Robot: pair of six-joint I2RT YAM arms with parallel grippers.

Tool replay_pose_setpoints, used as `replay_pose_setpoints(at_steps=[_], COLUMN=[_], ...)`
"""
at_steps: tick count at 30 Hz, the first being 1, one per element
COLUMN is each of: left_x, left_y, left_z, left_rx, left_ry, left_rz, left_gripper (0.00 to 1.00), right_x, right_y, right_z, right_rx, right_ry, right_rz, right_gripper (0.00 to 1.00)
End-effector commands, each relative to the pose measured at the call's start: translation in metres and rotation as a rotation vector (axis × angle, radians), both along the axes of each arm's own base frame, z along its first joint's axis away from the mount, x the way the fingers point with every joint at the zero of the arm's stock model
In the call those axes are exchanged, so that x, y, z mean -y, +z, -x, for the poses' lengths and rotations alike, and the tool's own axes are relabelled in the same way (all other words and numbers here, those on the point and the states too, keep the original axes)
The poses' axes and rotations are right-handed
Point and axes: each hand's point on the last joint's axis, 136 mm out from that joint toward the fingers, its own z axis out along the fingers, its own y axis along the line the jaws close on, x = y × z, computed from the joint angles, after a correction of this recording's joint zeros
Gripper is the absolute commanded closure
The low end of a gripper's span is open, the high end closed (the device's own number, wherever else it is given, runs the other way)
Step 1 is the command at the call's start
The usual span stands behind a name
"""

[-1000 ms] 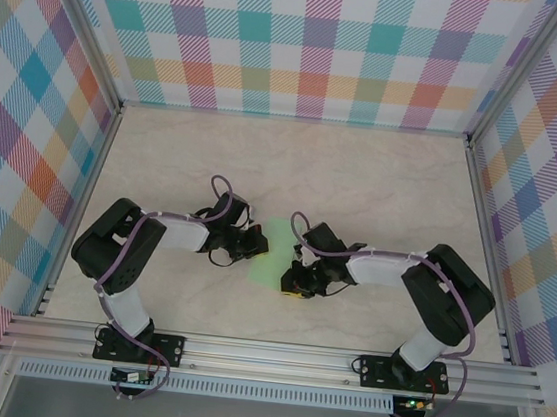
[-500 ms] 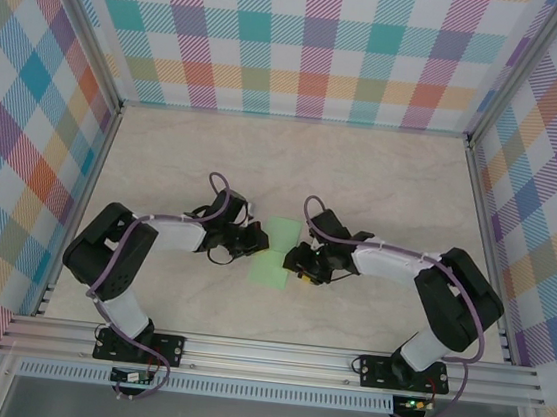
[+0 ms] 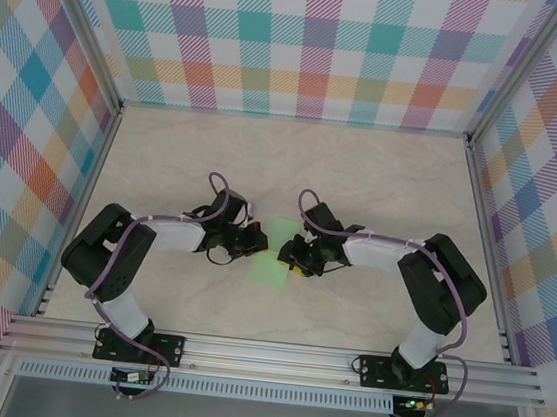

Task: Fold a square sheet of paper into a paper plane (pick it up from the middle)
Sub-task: Fold the triangle a second time at the center of the table, then turn over the paper at the center of the table.

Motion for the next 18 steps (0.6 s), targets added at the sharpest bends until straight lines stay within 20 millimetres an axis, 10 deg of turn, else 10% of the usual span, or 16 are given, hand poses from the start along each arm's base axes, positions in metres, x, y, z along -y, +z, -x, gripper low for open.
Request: replay_pose_setpoints(at_steps=[1,18], left_x=[0.001,0.002], left_y=[-0.005,-0.025], left_z=[0.005,0.007], left_rx=[-0.008,-0.047], left_ry=[-0.026,-0.037], left_rz=[-0.003,-0.025], left_gripper=[0.97,0.99], right_x=[-0.003,0.006], right_y=[0.0,0.011], right_z=[-0.005,-0.007], right_rx=[-0.012,0.028], right_ry=[-0.017,-0.047], right_rz=[-0.013,-0.003], right_gripper=[0.61,0.59])
